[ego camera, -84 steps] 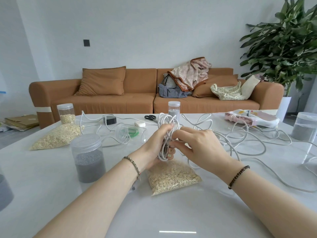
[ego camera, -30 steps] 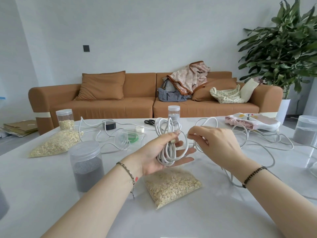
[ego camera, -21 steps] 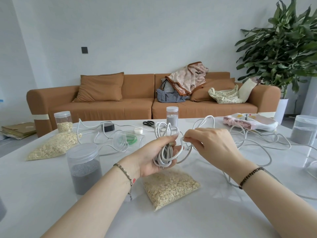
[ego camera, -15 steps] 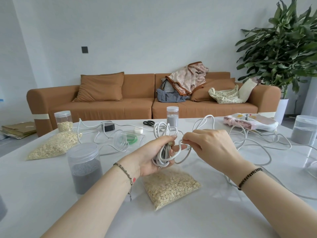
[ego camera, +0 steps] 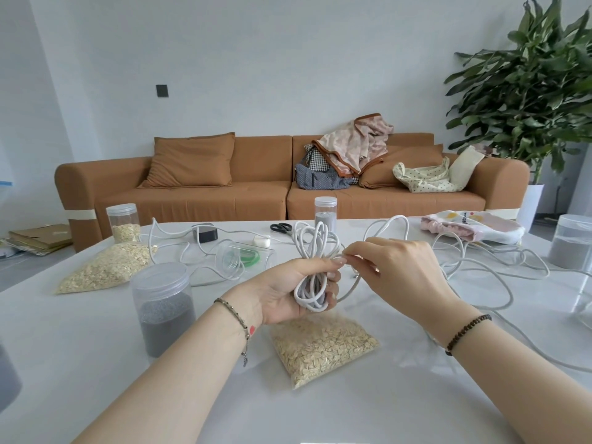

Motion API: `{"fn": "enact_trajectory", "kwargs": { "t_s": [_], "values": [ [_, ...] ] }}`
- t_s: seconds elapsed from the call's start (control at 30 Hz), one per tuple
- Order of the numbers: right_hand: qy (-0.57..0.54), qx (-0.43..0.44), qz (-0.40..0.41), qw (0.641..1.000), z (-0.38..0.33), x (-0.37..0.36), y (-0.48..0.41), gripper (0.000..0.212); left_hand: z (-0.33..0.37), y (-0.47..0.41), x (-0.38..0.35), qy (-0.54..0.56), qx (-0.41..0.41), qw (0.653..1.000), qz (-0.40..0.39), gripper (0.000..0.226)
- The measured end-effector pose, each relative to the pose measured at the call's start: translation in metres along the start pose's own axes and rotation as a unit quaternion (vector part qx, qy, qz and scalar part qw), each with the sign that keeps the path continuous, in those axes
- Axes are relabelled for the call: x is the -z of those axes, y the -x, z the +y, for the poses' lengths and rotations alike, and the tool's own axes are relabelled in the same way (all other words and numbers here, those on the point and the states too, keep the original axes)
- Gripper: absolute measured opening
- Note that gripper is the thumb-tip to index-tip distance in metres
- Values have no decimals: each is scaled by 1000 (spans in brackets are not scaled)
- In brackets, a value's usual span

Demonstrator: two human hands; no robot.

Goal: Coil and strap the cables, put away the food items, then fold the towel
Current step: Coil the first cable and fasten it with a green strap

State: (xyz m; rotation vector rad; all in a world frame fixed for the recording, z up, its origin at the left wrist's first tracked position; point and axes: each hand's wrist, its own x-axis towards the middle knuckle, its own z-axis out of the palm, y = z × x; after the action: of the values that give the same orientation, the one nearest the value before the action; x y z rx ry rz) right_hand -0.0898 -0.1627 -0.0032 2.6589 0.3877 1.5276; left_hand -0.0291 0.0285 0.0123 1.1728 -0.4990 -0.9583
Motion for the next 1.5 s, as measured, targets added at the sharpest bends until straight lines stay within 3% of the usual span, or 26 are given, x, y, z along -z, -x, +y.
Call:
{"fn": "enact_trajectory", "kwargs": {
  "t_s": [0.23,0.53,0.77,0.9,1.13,1.37,1.5],
  "values": [
    [11,-13,13,1000,-2,2,-1,24,-3,-3,5,20,3,1000,17,21],
    [7,-23,17,1000,-3,3,-1,21,-3,-4,7,20,0,1000,16,10],
    [12,-15,28,999,1,1,-1,36,-3,-4,5,-79,-23,993,88,40],
    [-17,-40,17,999,7,1,-1,38,-1,-6,4,-67,-66,989,114,46],
    [-92,-108,-97,985,19,-3,3,29,9,-5,7,5,-166,974,153,40],
    [-124,-123,-122,977,43,-13,11,41,23,3,10,51,-268,947,168,41],
    [-140,-212,-159,954,67,-19,23,38,35,10,14,135,-325,924,150,41]
  ]
}}
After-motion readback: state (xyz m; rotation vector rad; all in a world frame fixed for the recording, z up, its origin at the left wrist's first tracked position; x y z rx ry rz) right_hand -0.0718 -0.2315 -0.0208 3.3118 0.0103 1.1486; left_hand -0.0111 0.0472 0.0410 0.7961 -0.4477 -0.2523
